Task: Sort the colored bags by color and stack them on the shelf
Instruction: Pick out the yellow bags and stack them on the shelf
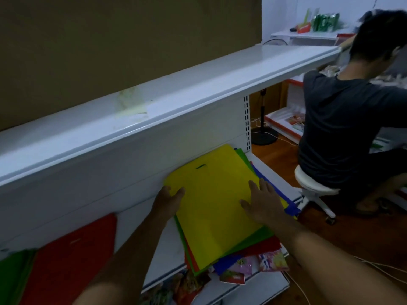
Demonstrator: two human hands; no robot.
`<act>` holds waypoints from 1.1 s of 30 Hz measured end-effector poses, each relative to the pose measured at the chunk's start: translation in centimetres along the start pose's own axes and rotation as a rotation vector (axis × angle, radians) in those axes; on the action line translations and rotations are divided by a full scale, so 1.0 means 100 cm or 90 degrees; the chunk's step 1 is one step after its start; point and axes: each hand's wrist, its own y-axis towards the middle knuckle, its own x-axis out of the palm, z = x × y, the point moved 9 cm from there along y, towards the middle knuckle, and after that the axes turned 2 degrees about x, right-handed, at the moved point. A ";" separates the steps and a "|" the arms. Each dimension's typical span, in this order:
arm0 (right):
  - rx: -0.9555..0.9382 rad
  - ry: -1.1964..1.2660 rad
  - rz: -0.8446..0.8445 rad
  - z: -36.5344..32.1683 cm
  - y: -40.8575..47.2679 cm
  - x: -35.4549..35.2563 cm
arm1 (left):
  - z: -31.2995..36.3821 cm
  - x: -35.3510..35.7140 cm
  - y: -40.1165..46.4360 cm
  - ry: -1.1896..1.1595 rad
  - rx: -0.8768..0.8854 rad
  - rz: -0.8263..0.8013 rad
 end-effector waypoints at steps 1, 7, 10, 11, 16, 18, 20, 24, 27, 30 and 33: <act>0.000 -0.001 -0.010 0.003 0.004 0.003 | -0.005 0.007 0.002 -0.005 -0.014 -0.007; -0.037 -0.043 -0.002 -0.001 0.012 0.014 | -0.025 0.028 0.009 -0.066 -0.084 -0.022; -0.055 -0.044 0.049 -0.003 0.011 0.002 | -0.027 0.024 0.012 -0.086 -0.094 0.003; -0.057 -0.038 0.059 -0.004 0.011 -0.002 | -0.027 0.022 0.013 -0.093 -0.096 0.014; -0.076 -0.017 0.061 -0.005 0.014 -0.007 | -0.033 0.011 0.020 -0.092 -0.094 0.058; -0.082 -0.010 0.058 -0.005 0.016 -0.008 | -0.035 0.005 0.022 -0.097 -0.086 0.079; -0.089 0.000 0.052 -0.005 0.017 -0.008 | -0.029 -0.001 0.019 -0.125 -0.071 0.113; -0.098 0.023 0.042 -0.005 0.016 -0.007 | -0.027 -0.001 0.016 -0.234 -0.095 0.147; -0.098 0.028 0.041 -0.003 0.017 -0.007 | -0.016 0.005 0.013 -0.275 -0.053 0.098; -0.096 0.034 0.043 -0.001 0.018 -0.007 | -0.007 0.009 0.012 -0.332 -0.025 0.053; -0.097 0.057 0.050 -0.002 0.017 -0.009 | 0.006 0.005 0.009 -0.385 0.012 0.021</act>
